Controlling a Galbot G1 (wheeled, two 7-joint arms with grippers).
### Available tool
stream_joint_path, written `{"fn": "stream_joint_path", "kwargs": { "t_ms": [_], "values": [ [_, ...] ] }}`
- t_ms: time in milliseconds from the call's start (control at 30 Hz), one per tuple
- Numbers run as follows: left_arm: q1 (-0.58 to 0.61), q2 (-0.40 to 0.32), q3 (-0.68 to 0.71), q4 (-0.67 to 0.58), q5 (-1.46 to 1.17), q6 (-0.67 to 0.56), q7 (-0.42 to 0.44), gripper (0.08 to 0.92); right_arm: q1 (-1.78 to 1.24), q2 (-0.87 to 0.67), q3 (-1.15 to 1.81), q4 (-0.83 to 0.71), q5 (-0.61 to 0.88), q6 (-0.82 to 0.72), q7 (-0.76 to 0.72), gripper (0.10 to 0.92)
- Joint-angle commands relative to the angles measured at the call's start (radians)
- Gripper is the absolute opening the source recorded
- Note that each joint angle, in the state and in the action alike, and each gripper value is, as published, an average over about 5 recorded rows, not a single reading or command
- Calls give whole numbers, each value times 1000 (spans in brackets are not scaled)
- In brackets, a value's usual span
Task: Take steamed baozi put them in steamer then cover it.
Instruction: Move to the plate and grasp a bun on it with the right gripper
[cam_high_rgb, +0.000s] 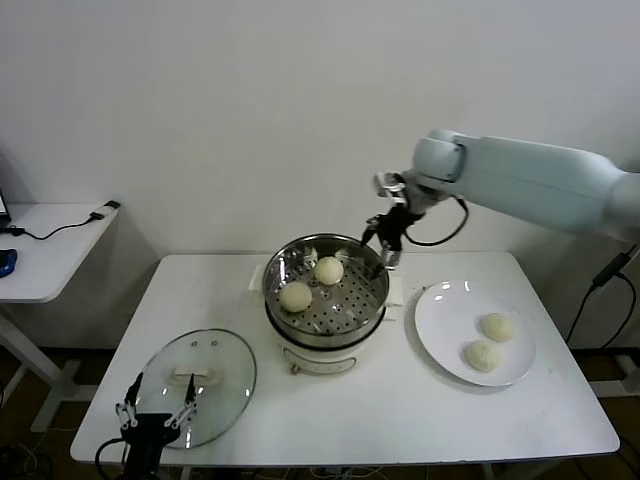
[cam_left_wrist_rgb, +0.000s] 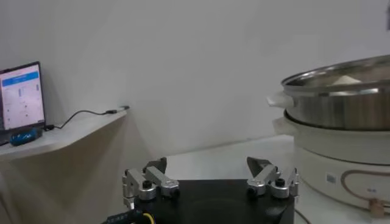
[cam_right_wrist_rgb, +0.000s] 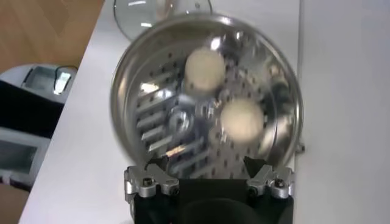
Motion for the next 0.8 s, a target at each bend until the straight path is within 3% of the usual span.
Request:
{"fn": "stream_joint_path", "kwargs": {
  "t_ms": [33,300,800],
  "values": [
    [5,-4,-3,-9,14,6,-1,823,-172,-368,119,121,-316,52,-20,823],
    [13,-11,-10,-21,27,15,-2,823,-510,-413,362,34,-561,97,-41,823],
    [24,-23,-16,-13,40,15,-9,823,-712,-316,507,-104,-683,123,-33,823]
  ]
}}
